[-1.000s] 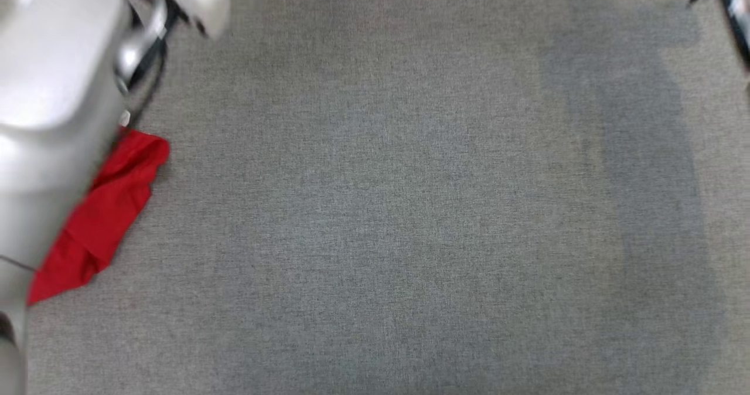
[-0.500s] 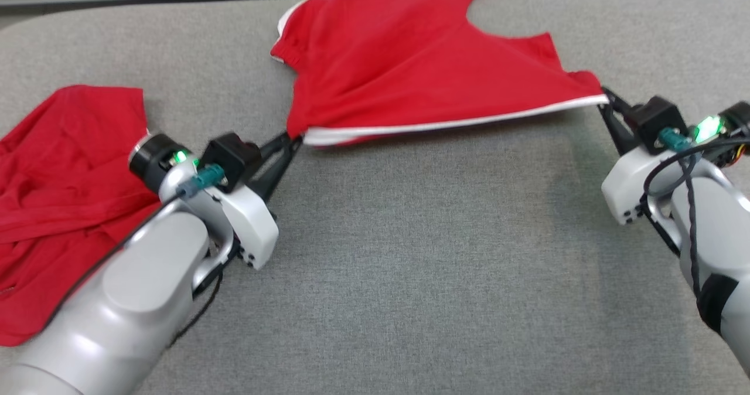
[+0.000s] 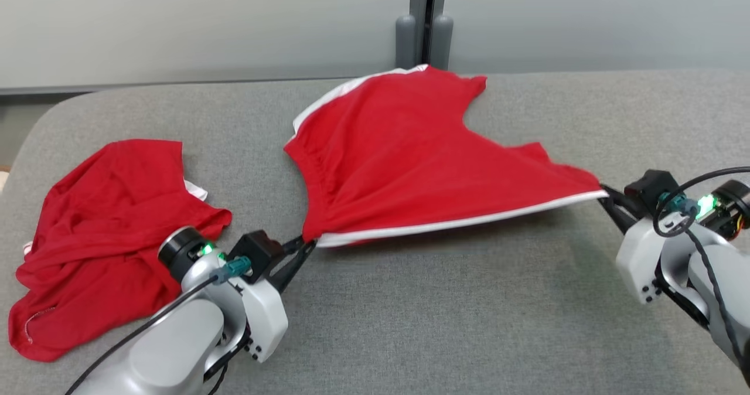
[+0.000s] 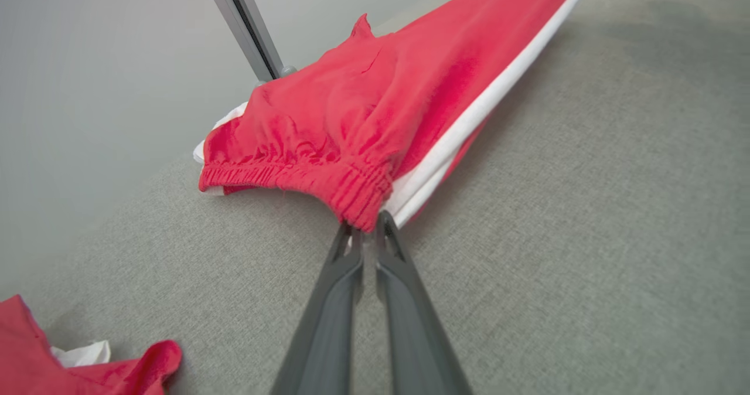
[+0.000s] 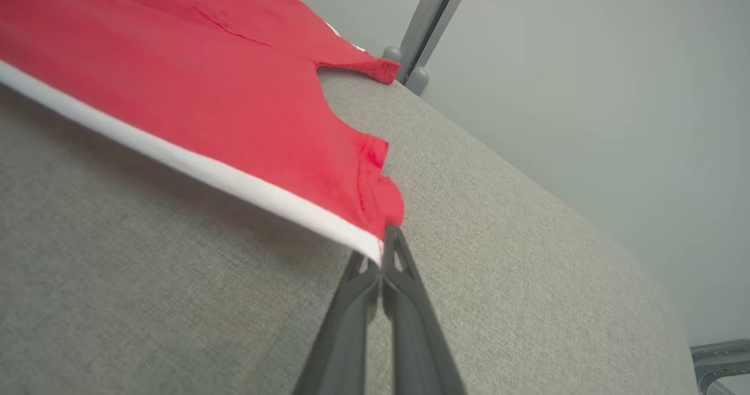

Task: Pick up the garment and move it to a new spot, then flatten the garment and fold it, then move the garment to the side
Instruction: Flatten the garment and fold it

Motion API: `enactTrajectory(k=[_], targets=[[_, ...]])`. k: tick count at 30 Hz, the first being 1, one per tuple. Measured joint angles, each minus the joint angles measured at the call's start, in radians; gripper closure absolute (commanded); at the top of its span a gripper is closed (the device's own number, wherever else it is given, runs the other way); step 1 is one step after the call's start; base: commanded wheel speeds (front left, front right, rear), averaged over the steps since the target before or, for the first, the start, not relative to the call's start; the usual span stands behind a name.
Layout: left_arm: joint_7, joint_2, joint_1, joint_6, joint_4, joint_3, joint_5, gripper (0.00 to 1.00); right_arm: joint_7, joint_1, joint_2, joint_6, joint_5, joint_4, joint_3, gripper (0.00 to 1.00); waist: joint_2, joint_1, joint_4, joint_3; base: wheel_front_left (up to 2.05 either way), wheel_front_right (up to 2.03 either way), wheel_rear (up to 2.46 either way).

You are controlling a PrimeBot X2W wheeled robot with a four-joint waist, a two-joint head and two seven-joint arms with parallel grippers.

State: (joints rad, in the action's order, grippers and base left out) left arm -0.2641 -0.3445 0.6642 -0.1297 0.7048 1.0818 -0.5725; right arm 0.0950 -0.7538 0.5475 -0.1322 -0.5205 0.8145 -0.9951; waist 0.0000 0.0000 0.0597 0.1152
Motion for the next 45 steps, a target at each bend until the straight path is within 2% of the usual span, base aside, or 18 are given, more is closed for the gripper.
enactTrajectory(k=[6,12,13,16,18,19,26,29,32,36,45], targets=[[0.057,-0.04,-0.044,0.0,-0.095,0.098,-0.076,1.0,-0.115,0.007,0.169,0.0,-0.166,-0.208,-0.166,1.0,0.0,0.0,-0.003,-0.045,0.0,0.0,0.0],[0.141,-0.133,-0.069,0.0,-0.255,0.165,-0.17,1.0,-0.188,0.026,0.321,0.0,-0.272,-0.385,-0.242,1.0,0.0,0.0,-0.005,-0.074,0.0,0.0,0.0],[0.141,-0.133,-0.069,0.0,-0.255,0.165,-0.17,1.0,-0.188,0.026,0.321,0.0,-0.272,-0.385,-0.242,1.0,0.0,0.0,-0.005,-0.074,0.0,0.0,0.0],[0.193,-0.185,-0.085,-0.001,-0.349,0.183,-0.188,1.0,-0.225,0.043,0.395,-0.001,-0.286,-0.477,-0.261,1.0,0.0,0.0,-0.008,-0.083,0.0,0.0,0.0],[0.251,-0.241,-0.104,-0.001,-0.448,0.192,-0.203,1.0,-0.273,0.058,0.463,-0.002,-0.286,-0.571,-0.274,1.0,0.0,0.0,-0.013,-0.091,0.0,0.0,0.0],[0.251,-0.241,-0.104,-0.001,-0.448,0.192,-0.203,1.0,-0.273,0.058,0.463,-0.002,-0.286,-0.571,-0.274,1.0,0.0,0.0,-0.013,-0.091,0.0,0.0,0.0],[0.355,-0.371,-0.153,-0.001,-0.642,0.197,-0.249,1.0,-0.36,0.091,0.598,-0.004,-0.274,-0.768,-0.284,1.0,0.0,0.0,-0.027,-0.099,0.0,0.0,0.0],[0.37,-0.406,-0.159,-0.001,-0.699,0.194,-0.266,1.0,-0.39,0.09,0.64,-0.005,-0.274,-0.824,-0.282,1.0,0.0,0.0,-0.028,-0.097,0.0,0.0,0.0],[0.365,-0.415,-0.148,0.011,-0.729,0.174,-0.266,1.0,-0.394,0.055,0.653,-0.005,-0.264,-0.833,-0.249,1.0,0.0,0.0,-0.021,-0.088,0.0,0.0,0.0],[0.351,-0.398,-0.11,0.027,-0.726,0.149,-0.252,1.0,-0.397,0.019,0.646,-0.005,-0.219,-0.818,-0.237,1.0,0.0,0.0,0.001,-0.077,0.0,0.0,0.0],[0.306,-0.294,-0.01,0.058,-0.625,0.087,-0.236,1.0,-0.438,-0.184,0.635,-0.003,-0.143,-0.796,-0.243,1.0,0.0,0.0,0.064,0.001,0.0,0.0,0.0]])
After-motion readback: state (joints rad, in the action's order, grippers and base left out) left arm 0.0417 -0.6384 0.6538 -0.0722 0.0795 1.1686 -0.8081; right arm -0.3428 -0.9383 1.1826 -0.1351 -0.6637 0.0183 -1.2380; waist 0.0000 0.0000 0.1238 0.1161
